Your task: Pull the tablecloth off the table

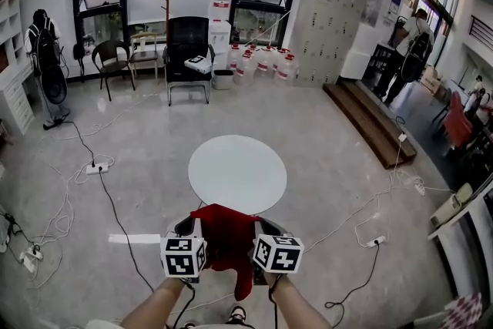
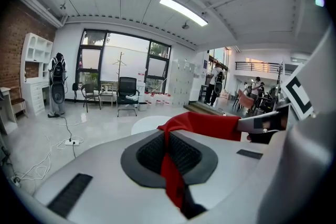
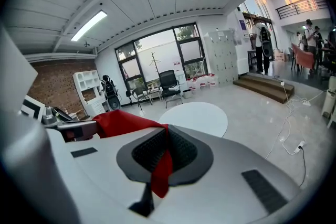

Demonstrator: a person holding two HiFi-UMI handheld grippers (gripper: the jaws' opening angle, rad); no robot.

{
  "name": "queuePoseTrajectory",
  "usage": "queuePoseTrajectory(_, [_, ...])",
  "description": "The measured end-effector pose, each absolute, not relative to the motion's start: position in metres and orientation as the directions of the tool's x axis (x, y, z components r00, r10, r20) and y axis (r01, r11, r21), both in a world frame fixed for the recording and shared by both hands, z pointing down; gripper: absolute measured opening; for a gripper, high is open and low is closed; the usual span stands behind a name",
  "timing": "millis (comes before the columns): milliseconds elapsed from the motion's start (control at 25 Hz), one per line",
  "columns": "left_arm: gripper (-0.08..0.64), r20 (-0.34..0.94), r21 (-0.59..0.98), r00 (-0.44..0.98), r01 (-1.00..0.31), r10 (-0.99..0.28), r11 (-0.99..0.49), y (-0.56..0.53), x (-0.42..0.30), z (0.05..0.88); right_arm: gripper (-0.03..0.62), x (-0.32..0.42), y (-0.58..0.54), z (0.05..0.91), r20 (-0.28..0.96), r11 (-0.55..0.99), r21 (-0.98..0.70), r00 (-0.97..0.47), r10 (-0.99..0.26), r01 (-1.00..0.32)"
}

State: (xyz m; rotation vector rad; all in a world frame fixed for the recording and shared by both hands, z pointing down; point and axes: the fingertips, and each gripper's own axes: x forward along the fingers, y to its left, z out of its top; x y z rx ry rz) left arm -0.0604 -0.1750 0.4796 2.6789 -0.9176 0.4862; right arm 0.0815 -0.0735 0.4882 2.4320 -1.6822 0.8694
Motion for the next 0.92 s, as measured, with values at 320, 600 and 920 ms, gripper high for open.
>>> queuePoseTrajectory(320, [0.018,0.398,0.132,0.738,-0.634,-0.545,-0.762,-0.176,-0.063,0.481,0.026,0.092,-0.067,0.488,0.475,-0.420,-0.267,0.261,-0.841,-0.867])
queuePoseTrajectory(600, [0.018,0.408,0.138,0.734,-0.637,-0.543,-0.758,-0.172,-0.072,0.482,0.026,0.084,-0.059,0.489,0.481,-0.423,-0.277,0.257,-0.839,-0.863])
queuePoseTrajectory(920, [0.018,0.394,0.148,0.738,-0.639,-0.548,-0.754,-0.167,-0.075,0.478,0.026,0.080,-0.053,0.486,0.473,-0.419,-0.259,0.264,-0.841,-0.870])
